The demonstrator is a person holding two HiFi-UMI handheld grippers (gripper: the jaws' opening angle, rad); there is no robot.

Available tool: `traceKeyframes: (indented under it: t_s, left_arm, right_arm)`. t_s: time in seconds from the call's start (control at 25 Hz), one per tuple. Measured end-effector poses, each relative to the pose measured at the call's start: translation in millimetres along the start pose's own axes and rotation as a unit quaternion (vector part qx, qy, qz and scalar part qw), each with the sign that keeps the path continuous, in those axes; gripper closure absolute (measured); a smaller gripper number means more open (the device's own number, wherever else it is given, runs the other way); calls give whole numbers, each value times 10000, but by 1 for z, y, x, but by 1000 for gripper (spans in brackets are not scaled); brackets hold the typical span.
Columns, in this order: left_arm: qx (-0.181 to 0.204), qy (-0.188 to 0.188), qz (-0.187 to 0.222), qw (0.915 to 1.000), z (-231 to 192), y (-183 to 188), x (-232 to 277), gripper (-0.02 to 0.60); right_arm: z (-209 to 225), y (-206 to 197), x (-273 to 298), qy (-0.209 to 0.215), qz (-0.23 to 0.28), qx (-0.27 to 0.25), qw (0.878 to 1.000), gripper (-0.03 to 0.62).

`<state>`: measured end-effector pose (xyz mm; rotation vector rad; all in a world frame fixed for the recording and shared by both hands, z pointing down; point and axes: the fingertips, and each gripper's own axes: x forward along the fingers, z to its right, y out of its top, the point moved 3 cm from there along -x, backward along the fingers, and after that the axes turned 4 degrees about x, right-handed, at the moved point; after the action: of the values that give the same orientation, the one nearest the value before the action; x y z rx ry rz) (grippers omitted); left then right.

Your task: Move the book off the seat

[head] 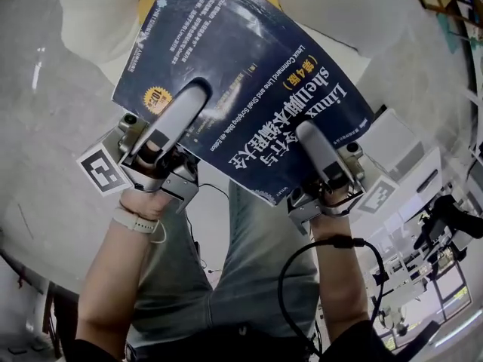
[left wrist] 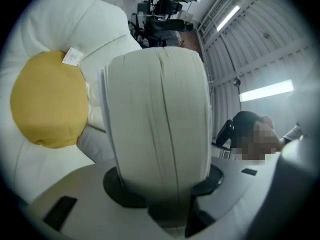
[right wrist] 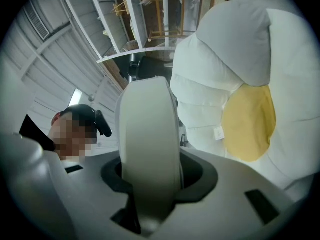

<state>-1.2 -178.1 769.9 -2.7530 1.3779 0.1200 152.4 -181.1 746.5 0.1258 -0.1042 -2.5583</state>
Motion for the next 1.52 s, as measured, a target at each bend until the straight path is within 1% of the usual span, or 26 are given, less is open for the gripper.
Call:
traceKeyframes:
  t_s: [0.12,0.24,0.36,0.44,0.48,0.52,0.6,0.64,0.68,0.8,0.92,1.12,1.36,1.44,1.52]
  left_arm:
    - [184,218,-363,9989,2,0,5,391]
    - [305,388,-764,9959,5,1,13,393]
    - [246,533,-1152,9916,7,3,21,394]
    - [147,634,-1288,9895,6,5,21,396]
    - [108,613,-1240,9903,9,5,22,396]
    - [95,533,-1052,9930,13,3,24,396]
    - [166,445,-402,9981,5,-2,18,396]
    - [216,456,-155,9986,-1,-3,12,396]
    - [254,463,-29,9986,-3,-2,7,396]
    - [315,479,-10,9984,2,-1,-2,396]
    - [249,488,-6,9985,5,-2,-2,396]
    - [444,644,-68,9969,7,2,0,394]
    - [363,701,-171,9967,8,0,0,394]
    - [337,660,-106,9972,8,1,-2,394]
    - [307,571,77,9979,9,0,-4,396]
  right_arm:
    - [1,0,-4,61,293,116,9995,422]
    - [3,0,-9,125,682,179,9974,422]
    - [4,-5,-14,134,1095,170,9937,422]
    - [5,-11,-14,104,1314,133,9912,422]
    - [5,-14,-14,46,1294,93,9915,422]
    - [4,-11,-14,-56,1118,17,9937,422]
    - [-1,3,-10,-309,506,-171,9981,422]
    - [-2,8,-6,-382,272,-231,9986,422]
    - [-3,8,-2,-398,154,-262,9987,422]
    - [-4,-1,0,-338,157,-283,9989,422]
    - [-5,-3,-2,-341,237,-297,9987,422]
    - [-6,-1,0,-279,375,-259,9986,422]
    - [-6,-1,-1,-372,497,-273,9977,422]
    - [-8,-2,1,-406,489,-340,9974,422]
    - [-11,0,3,-488,367,-493,9969,422]
